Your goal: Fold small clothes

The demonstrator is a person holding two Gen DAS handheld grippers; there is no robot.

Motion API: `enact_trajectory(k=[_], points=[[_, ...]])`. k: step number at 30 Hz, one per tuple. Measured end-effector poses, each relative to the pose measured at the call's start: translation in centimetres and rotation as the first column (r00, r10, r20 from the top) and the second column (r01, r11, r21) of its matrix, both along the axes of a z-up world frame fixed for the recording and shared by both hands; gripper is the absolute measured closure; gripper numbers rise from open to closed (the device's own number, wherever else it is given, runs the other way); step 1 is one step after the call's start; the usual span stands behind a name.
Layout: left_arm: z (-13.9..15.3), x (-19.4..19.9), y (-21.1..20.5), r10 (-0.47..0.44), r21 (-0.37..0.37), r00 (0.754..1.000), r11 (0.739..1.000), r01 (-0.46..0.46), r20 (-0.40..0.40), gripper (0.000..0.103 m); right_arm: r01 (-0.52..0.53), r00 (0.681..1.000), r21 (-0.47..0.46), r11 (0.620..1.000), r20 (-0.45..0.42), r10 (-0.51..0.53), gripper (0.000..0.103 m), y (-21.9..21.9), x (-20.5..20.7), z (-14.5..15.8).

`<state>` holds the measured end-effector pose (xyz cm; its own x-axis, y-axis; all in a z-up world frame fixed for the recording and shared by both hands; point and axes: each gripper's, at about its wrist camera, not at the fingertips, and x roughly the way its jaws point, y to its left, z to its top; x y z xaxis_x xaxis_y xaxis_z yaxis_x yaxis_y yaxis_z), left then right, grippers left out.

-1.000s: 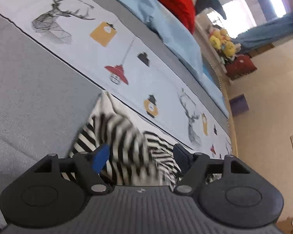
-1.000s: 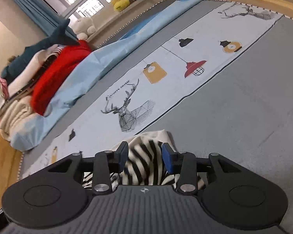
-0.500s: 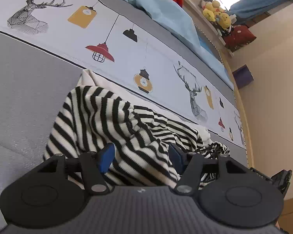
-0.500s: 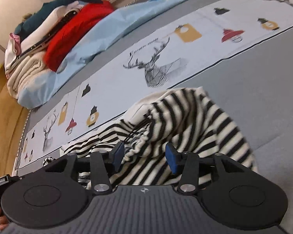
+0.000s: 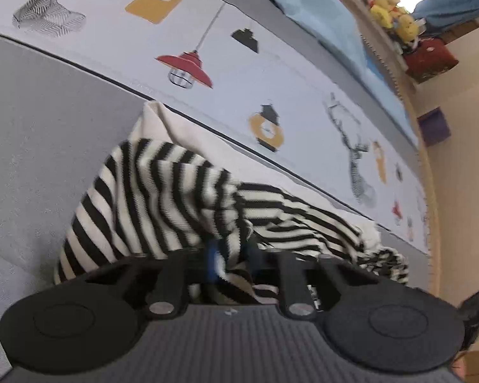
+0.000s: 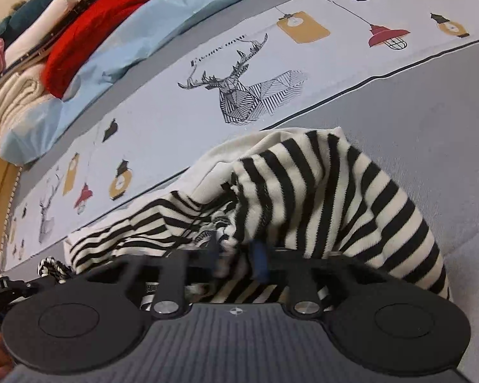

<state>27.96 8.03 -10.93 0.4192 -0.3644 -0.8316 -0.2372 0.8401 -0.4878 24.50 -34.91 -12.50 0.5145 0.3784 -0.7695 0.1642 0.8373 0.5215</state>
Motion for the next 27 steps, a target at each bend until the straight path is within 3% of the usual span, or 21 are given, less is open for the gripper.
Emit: enact_trajectory(k=[3,5,8,13,15,18,21,24,27], points=[[1.3,0.5,0.6,0.004,-0.009,0.998,1.0,-0.003,0.069,0.091,0.029,0.999,0.019,0.999,0.04,-0.03,0.094,-0.6,0.2,0.9],[2.3,0.7,1.6,0.034,-0.039,0.991,0.999,-0.029,0.131,0.091,0.043,0.992,0.05,0.998,0.117,-0.048,0.095,-1.1,0.3,2.4],[3.0,1.7,2.9,0.099,-0.121,0.973,0.99,-0.075,0.207,0.091,0.093,0.96,0.149,0.984,0.25,-0.128,0.095,-2.5,0.6,4.5],[3.7,3.3,3.1,0.135,-0.129,0.947,0.987,-0.101,0.291,0.091,0.125,0.914,0.206,0.971,0.357,-0.193,0.095,-2.4,2.3,5.4],[3.5,4.0,3.4,0.157,-0.146,0.946,0.982,-0.119,0.283,0.084,0.129,0.91,0.202,0.971,0.364,-0.197,0.095,-2.0,3.5,5.3],[3.0,4.8,4.1,0.175,-0.175,0.956,0.975,-0.136,0.236,0.056,0.146,0.935,0.188,0.971,0.293,-0.198,0.091,-1.8,5.7,3.8],[3.8,4.6,5.3,0.151,-0.189,0.952,0.977,-0.102,0.265,0.054,0.172,0.957,0.131,0.976,0.212,-0.197,0.082,-1.8,7.0,2.0],[4.9,3.8,6.9,0.133,-0.153,0.935,0.984,-0.086,0.33,0.053,0.165,0.958,0.116,0.979,0.216,-0.187,0.076,-3.0,6.7,2.2],[3.9,4.0,7.6,0.084,-0.091,0.956,0.994,-0.061,0.282,0.052,0.161,0.952,0.048,0.986,0.255,-0.167,0.06,-4.7,5.8,3.0]])
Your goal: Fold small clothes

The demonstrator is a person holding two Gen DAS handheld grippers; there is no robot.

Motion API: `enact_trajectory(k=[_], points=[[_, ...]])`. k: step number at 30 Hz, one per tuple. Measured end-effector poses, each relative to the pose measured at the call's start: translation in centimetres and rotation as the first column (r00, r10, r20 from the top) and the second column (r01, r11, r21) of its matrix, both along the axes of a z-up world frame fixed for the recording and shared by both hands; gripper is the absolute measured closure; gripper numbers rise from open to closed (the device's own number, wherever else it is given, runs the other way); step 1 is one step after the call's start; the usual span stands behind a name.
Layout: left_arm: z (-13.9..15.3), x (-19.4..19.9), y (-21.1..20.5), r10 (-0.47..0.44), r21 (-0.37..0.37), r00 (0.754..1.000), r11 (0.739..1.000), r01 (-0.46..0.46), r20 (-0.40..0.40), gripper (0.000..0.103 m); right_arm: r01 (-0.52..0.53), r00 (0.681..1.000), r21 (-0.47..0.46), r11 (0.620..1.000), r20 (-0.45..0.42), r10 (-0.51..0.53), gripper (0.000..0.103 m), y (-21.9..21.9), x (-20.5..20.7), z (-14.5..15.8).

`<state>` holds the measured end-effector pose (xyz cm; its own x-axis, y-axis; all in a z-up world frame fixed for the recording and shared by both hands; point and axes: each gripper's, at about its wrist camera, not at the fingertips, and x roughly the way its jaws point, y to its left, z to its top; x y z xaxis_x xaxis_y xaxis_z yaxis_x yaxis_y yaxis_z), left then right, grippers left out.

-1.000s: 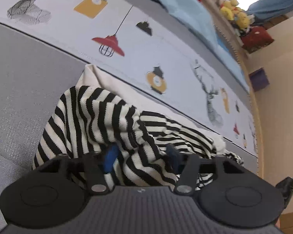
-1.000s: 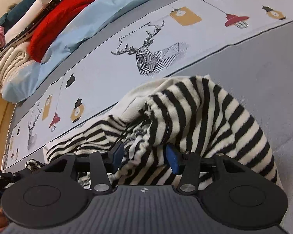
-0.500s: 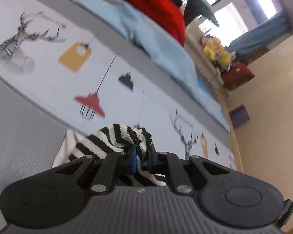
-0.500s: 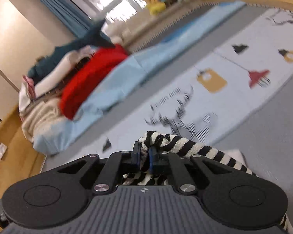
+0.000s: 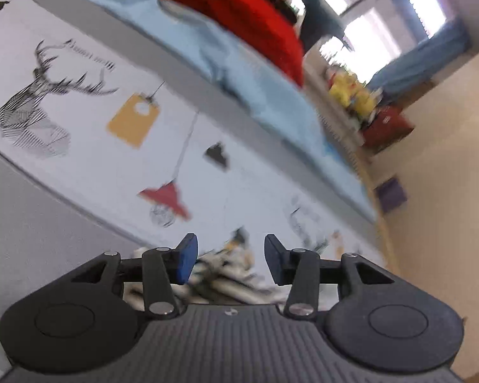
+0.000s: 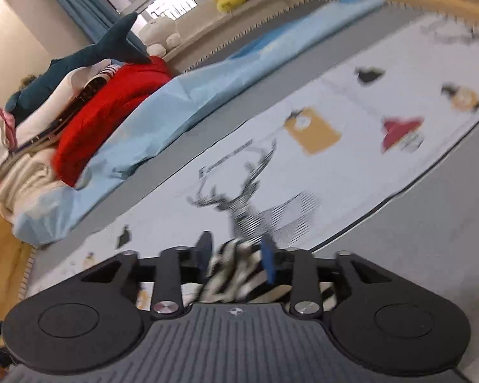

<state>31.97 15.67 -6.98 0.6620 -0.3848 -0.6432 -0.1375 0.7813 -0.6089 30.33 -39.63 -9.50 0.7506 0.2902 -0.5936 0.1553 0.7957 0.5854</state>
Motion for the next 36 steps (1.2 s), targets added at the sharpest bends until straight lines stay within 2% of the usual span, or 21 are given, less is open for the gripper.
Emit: enact_trajectory(k=[1,5,7,10,15,16,18,20,21,22,23,24,25,27,28,29,31,32,34,36], points=[[-0.4,0.1,0.0,-0.022,0.02,1.0,1.0,0.022,-0.023,0.049,0.004,1.0,-0.017,1.0,-0.002,-0.004,0.055,-0.6,-0.1,0.0],[-2.1,0.8,-1.1,-0.112,0.157,0.99,0.98,0.124,-0.083,0.03,-0.025,0.999,-0.08,0.996,-0.023,0.023,0.053,-2.3,-0.4,-0.8],[-3.1,1.1,-2.0,-0.149,0.217,0.982,0.961,0.171,-0.114,0.03,-0.102,0.994,-0.12,0.988,-0.05,0.097,0.051,-1.9,-0.1,-1.6],[-4.2,1.4,-3.5,-0.194,0.283,0.973,0.933,0.223,-0.126,0.028,-0.23,0.972,-0.192,0.954,-0.095,0.215,0.048,-0.1,0.3,-2.7],[-4.8,1.8,-4.7,-0.209,0.347,0.971,0.908,0.237,-0.117,0.029,-0.324,0.946,-0.316,0.892,-0.135,0.296,0.047,3.1,0.6,-3.5],[-4.8,1.8,-4.8,-0.21,0.355,0.971,0.904,0.238,-0.114,0.031,-0.328,0.944,-0.33,0.885,-0.138,0.299,0.047,3.4,0.7,-3.6],[-4.8,1.9,-5.0,-0.221,0.359,0.97,0.901,0.243,-0.102,0.044,-0.33,0.944,-0.36,0.872,-0.138,0.3,0.047,3.9,0.9,-3.6],[-4.7,2.0,-5.3,-0.248,0.361,0.964,0.894,0.266,-0.097,0.08,-0.332,0.943,-0.377,0.865,-0.133,0.304,0.049,4.2,1.0,-3.7],[-4.6,2.0,-5.4,-0.258,0.371,0.961,0.887,0.276,-0.097,0.088,-0.336,0.942,-0.386,0.859,-0.133,0.309,0.051,4.3,1.0,-3.8],[-4.4,1.9,-5.5,-0.27,0.387,0.958,0.876,0.286,-0.096,0.095,-0.344,0.939,-0.395,0.852,-0.135,0.316,0.06,4.4,1.0,-3.9],[-4.1,1.8,-5.6,-0.275,0.407,0.957,0.867,0.287,-0.09,0.099,-0.35,0.937,-0.393,0.851,-0.132,0.324,0.081,4.5,1.1,-3.9],[-3.7,1.8,-5.6,-0.277,0.428,0.958,0.859,0.282,-0.075,0.1,-0.357,0.934,-0.379,0.853,-0.126,0.335,0.094,4.5,1.2,-4.0],[-3.1,1.6,-5.6,-0.278,0.447,0.959,0.852,0.271,-0.052,0.1,-0.357,0.934,-0.372,0.857,-0.115,0.339,0.102,4.4,1.3,-3.8],[-1.3,1.1,-5.0,-0.259,0.466,0.966,0.857,0.219,0.022,0.1,-0.345,0.936,-0.355,0.869,-0.065,0.346,0.103,4.2,1.2,-2.7],[-0.5,0.8,-4.7,-0.242,0.465,0.968,0.866,0.187,0.062,0.1,-0.32,0.942,-0.347,0.882,-0.013,0.336,0.103,3.9,1.1,-1.7],[0.3,0.6,-4.3,-0.218,0.47,0.97,0.87,0.146,0.103,0.1,-0.27,0.952,-0.348,0.898,0.039,0.302,0.103,3.5,0.9,-0.7],[0.5,0.7,-4.1,-0.182,0.509,0.976,0.855,0.097,0.119,0.1,-0.137,0.973,-0.32,0.938,0.136,0.189,0.103,2.0,0.6,1.2],[-0.1,1.2,-4.1,-0.165,0.537,0.982,0.839,0.092,0.088,0.1,-0.084,0.977,-0.312,0.946,0.162,0.14,0.103,1.5,0.6,1.6],[-2.0,2.2,-4.4,-0.158,0.562,0.987,0.815,0.137,-0.011,0.1,-0.01,0.984,-0.36,0.933,0.16,0.072,0.103,1.3,0.9,1.3],[-4.7,3.1,-4.8,-0.156,0.57,0.976,0.793,0.216,-0.153,0.1,-0.049,0.992,-0.395,0.917,0.091,0.092,0.103,2.0,1.8,-0.3]])
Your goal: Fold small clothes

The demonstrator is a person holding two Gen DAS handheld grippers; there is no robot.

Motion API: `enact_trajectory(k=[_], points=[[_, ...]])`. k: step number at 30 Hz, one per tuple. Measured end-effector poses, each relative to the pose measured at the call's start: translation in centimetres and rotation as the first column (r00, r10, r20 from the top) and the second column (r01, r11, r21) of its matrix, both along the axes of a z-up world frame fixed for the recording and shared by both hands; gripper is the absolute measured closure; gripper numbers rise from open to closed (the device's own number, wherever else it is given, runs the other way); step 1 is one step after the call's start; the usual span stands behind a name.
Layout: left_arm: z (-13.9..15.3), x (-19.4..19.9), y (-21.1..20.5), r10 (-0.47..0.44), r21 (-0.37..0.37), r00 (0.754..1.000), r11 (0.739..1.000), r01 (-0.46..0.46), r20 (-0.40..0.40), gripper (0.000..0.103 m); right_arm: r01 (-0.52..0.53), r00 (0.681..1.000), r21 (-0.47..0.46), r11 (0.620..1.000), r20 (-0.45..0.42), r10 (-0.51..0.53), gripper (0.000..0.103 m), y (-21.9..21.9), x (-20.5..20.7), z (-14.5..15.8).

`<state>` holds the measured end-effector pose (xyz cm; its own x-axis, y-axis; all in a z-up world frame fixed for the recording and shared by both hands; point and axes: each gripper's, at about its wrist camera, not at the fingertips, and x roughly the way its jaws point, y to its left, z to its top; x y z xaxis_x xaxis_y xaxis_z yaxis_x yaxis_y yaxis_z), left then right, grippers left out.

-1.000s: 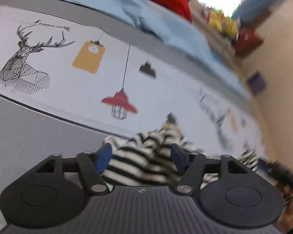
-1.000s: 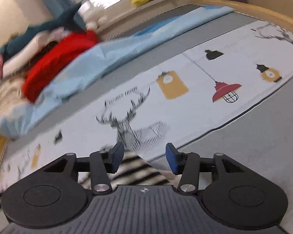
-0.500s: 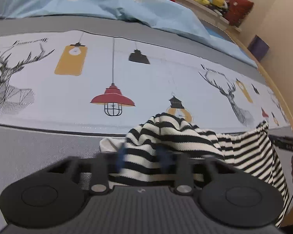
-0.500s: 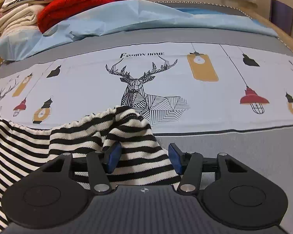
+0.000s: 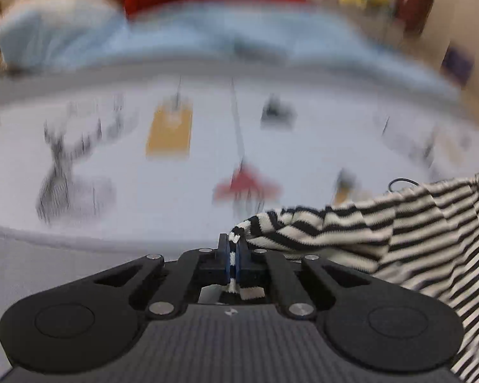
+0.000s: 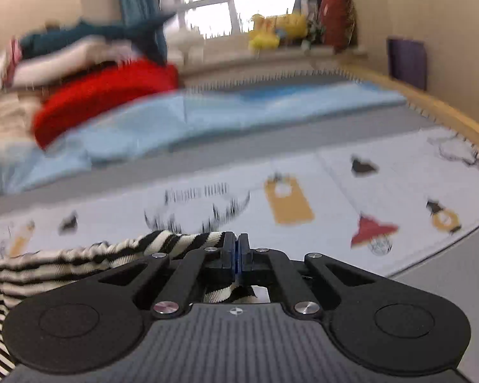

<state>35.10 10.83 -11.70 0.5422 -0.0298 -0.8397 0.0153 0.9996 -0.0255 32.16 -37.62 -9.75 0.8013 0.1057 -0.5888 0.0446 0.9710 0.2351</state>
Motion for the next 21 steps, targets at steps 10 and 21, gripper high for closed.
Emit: enact_trajectory(k=[10,21], points=[[-0.5,0.6,0.6,0.021,-0.084,0.999,0.996,-0.025,-0.046,0.098,0.02,0.998,-0.207,0.978,-0.05,-0.031,0.103,3.6,1.5,-2.4],[6.9,-6.8,3.4,0.06,-0.201,0.998,0.978,-0.052,0.033,0.067,0.007,0.976,-0.015,1.0,-0.215,-0.011,0.091,0.3,-4.1,-0.5]])
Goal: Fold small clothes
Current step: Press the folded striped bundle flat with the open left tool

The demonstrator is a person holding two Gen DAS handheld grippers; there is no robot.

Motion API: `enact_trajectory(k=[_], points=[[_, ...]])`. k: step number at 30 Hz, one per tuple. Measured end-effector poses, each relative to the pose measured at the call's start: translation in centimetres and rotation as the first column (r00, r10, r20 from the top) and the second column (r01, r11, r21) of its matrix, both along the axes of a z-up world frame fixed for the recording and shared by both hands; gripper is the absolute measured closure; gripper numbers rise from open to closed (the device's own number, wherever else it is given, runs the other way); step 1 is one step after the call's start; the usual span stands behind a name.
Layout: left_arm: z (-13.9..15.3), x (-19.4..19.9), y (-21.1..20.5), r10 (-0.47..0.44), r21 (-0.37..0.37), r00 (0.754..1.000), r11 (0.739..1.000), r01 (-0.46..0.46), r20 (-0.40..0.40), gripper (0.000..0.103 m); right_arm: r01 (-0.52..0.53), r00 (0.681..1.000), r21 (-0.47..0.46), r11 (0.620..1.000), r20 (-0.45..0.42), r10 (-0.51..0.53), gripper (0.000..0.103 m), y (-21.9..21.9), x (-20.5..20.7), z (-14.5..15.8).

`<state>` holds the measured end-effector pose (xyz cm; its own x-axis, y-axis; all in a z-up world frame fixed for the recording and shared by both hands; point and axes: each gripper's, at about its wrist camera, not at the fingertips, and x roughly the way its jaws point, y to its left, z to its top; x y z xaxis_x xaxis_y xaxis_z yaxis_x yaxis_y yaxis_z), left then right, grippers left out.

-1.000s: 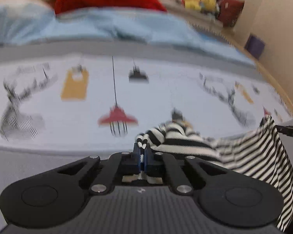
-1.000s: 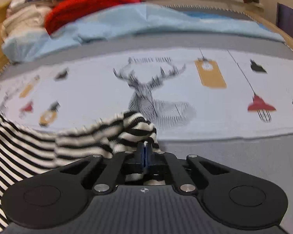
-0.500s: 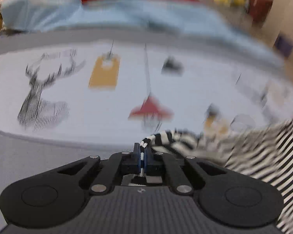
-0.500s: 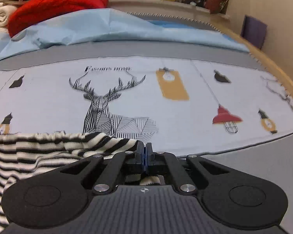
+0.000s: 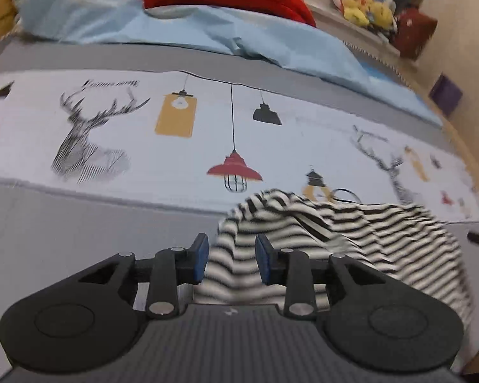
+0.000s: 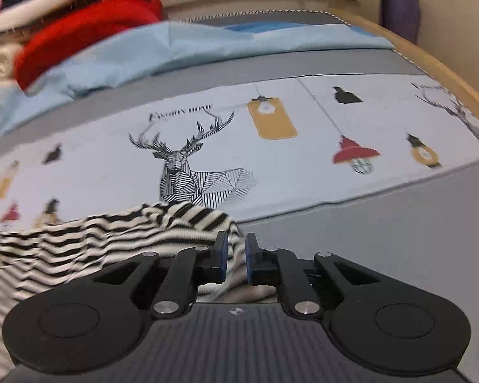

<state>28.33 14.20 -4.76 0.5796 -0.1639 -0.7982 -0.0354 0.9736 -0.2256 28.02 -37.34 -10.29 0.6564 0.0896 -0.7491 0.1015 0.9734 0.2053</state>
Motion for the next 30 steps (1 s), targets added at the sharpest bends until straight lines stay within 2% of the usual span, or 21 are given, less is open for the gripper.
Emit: enact_trajectory(k=[3,4,6,8,9,10,11,13,15,19,22,25,27,28,29,30], points=[[1.4,-4.0,0.8,-0.027,-0.07,1.0,0.997,0.026,0.001,0.067,-0.006,1.0,0.078,0.997,0.012,0.005,0.085,-2.4,-3.7,2.0],[1.3,-5.3,0.7,-0.035,-0.076,0.999,0.996,0.034,-0.006,0.067,-0.018,1.0,0.117,0.993,0.008,0.017,0.078,-3.1,-5.1,2.6],[0.3,-7.4,1.0,-0.048,-0.079,0.998,0.996,0.045,-0.037,0.067,-0.03,0.999,0.186,0.982,-0.019,0.034,0.07,-4.4,-7.7,1.9],[-2.1,-8.5,1.5,-0.025,-0.089,0.994,0.996,0.015,-0.107,0.068,-0.027,0.995,0.233,0.972,-0.089,0.049,0.07,-5.2,-9.7,0.2],[-3.2,-8.4,1.9,0.001,-0.104,0.984,0.994,-0.02,-0.18,0.069,-0.025,0.989,0.238,0.971,-0.134,0.058,0.07,-5.3,-10.5,-0.7],[-3.5,-8.6,2.3,0.015,-0.121,0.979,0.992,-0.04,-0.202,0.068,-0.035,0.98,0.222,0.974,-0.181,0.077,0.07,-5.3,-11.0,-1.4],[-3.7,-8.7,2.6,0.016,-0.14,0.978,0.989,-0.047,-0.209,0.068,-0.054,0.978,0.203,0.978,-0.188,0.094,0.07,-5.0,-11.2,-1.8],[-4.6,-8.6,2.8,0.02,-0.141,0.966,0.988,-0.058,-0.257,0.068,-0.075,0.972,0.156,0.985,-0.211,0.107,0.069,-4.8,-12.0,-2.5],[-6.0,-8.3,2.8,0.022,-0.128,0.946,0.99,-0.066,-0.322,0.068,-0.072,0.96,0.161,0.984,-0.255,0.111,0.069,-4.8,-12.4,-3.3],[-7.5,-8.1,1.8,-0.011,-0.096,0.922,0.995,-0.029,-0.388,0.058,-0.079,0.957,0.158,0.984,-0.264,0.12,0.065,-4.3,-12.5,-3.6],[-8.6,-7.8,1.4,-0.013,-0.062,0.899,0.998,-0.015,-0.437,0.057,-0.075,0.953,0.175,0.982,-0.277,0.122,0.065,-4.3,-12.0,-3.6],[-8.9,-7.5,1.4,-0.024,-0.079,0.895,0.997,-0.012,-0.446,0.058,-0.068,0.946,0.169,0.983,-0.301,0.117,0.063,-4.2,-11.5,-4.1],[-9.0,-7.4,1.1,-0.039,-0.084,0.892,0.997,0.002,-0.449,0.06,-0.068,0.943,0.169,0.983,-0.31,0.118,0.063,-4.2,-11.2,-4.3],[-8.9,-7.3,0.8,-0.048,-0.079,0.894,0.997,0.014,-0.446,0.067,-0.068,0.942,0.169,0.983,-0.313,0.119,0.063,-4.1,-11.1,-4.3],[-8.8,-7.2,0.8,-0.06,-0.084,0.897,0.996,0.026,-0.438,0.083,-0.071,0.942,0.169,0.983,-0.313,0.122,0.063,-4.1,-11.1,-4.4],[-8.6,-7.2,0.7,-0.073,-0.092,0.899,0.995,0.037,-0.431,0.089,-0.076,0.942,0.169,0.983,-0.312,0.127,0.063,-4.1,-11.2,-4.4]])
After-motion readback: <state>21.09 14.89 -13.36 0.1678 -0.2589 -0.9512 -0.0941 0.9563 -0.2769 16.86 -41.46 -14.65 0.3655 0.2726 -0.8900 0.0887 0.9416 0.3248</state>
